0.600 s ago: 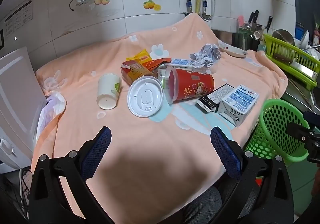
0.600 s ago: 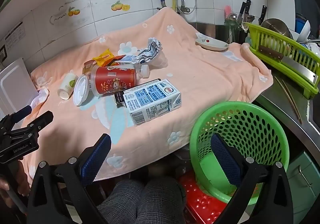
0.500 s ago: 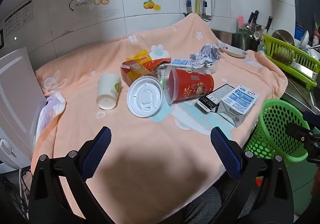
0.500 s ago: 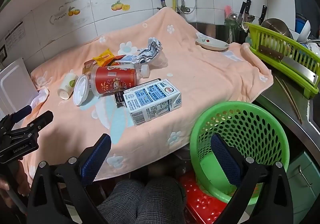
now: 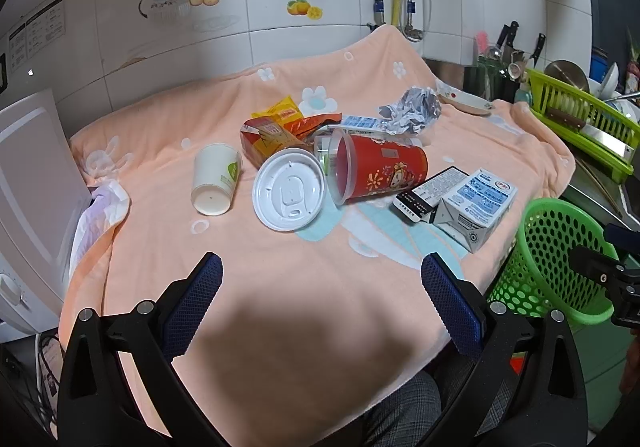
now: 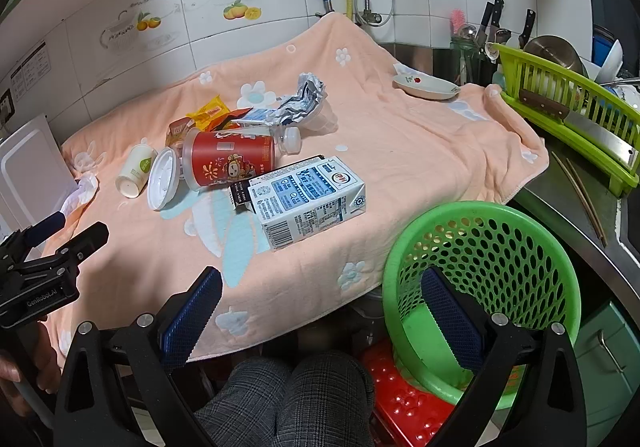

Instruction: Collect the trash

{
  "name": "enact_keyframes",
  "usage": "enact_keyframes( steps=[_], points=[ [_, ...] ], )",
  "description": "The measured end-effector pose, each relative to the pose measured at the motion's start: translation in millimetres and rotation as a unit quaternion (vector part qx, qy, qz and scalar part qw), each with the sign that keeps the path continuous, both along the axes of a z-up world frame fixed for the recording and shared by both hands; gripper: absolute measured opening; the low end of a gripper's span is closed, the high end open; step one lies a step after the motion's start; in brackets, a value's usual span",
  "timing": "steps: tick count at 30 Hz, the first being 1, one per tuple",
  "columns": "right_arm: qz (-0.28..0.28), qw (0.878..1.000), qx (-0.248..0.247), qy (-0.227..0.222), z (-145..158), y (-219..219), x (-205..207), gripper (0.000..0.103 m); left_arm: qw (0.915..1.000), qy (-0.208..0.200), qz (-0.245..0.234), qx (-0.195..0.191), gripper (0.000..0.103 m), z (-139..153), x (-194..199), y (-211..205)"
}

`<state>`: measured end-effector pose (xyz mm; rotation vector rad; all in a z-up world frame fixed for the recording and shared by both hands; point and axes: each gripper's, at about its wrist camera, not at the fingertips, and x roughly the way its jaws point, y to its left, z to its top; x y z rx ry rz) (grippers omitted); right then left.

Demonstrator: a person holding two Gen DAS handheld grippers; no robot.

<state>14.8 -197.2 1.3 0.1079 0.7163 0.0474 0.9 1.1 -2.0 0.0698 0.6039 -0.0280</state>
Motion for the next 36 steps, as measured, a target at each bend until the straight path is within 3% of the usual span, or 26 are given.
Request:
enact_keyframes(
  steps=[36],
  points=[
    [0.002, 1.000, 0.005, 0.010, -7.3, 6.3, 6.1, 0.097, 0.9997, 0.016, 0.008, -0.015, 0.098, -7.6, 8.9, 5.7]
  ],
)
